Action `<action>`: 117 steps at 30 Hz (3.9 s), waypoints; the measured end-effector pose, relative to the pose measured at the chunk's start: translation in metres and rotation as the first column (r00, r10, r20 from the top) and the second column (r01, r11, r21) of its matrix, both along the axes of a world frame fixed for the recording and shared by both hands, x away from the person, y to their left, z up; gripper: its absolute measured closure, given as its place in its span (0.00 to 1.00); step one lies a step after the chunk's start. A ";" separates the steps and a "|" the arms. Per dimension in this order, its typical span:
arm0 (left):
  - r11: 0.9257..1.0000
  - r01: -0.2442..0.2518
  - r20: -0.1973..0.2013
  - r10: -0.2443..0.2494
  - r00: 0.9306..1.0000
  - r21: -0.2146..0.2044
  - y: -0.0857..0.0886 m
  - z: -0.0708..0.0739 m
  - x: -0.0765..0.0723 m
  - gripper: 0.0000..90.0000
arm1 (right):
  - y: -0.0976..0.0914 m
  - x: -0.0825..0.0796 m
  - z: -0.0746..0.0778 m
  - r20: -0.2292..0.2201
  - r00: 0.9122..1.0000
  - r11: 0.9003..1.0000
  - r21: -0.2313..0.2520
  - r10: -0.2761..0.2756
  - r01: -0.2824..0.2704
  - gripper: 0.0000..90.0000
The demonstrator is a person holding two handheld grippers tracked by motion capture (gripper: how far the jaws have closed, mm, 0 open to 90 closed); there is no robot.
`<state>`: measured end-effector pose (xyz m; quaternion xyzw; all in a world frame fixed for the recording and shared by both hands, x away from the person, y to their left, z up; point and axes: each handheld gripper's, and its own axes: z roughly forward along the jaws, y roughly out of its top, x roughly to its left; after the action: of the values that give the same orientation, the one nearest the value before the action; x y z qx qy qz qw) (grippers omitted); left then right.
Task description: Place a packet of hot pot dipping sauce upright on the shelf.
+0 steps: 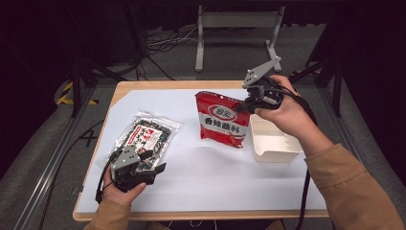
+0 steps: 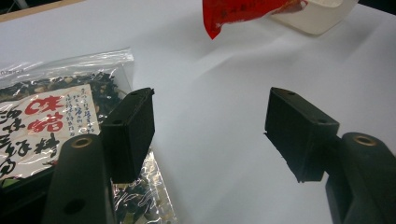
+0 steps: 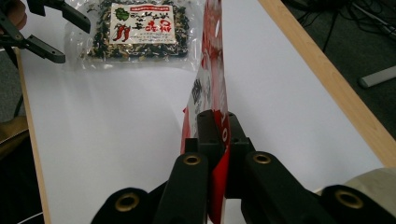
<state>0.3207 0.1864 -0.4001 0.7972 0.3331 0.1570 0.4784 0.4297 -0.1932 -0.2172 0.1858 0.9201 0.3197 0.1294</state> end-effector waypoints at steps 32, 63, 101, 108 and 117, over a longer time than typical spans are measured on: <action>1.000 -0.023 -0.004 0.023 1.000 0.007 0.005 -0.001 -0.004 0.37 | -0.070 0.005 0.045 0.177 0.983 0.998 0.041 -0.052 0.046 0.99; 0.997 -0.075 -0.018 0.076 0.997 0.012 0.016 -0.005 -0.016 0.37 | -0.141 0.040 0.038 0.221 0.970 0.995 0.046 -0.101 0.093 0.99; 0.997 -0.074 -0.017 0.075 0.997 0.013 0.018 -0.005 -0.016 0.37 | -0.126 0.067 0.000 0.196 0.978 0.996 -0.032 -0.073 0.081 0.99; 0.998 -0.067 -0.020 0.068 0.998 0.011 0.016 -0.005 -0.014 0.37 | -0.124 0.065 -0.009 0.163 0.985 0.998 -0.017 -0.060 0.064 0.98; 0.999 -0.052 -0.018 0.053 0.998 0.012 0.013 -0.005 -0.010 0.37 | -0.138 0.064 -0.021 0.141 0.982 0.992 -0.010 -0.124 0.127 0.98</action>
<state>0.3103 0.1989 -0.4049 0.7922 0.3573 0.1642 0.4667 0.4941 -0.3312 -0.2380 0.2194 0.8982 0.3141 0.2155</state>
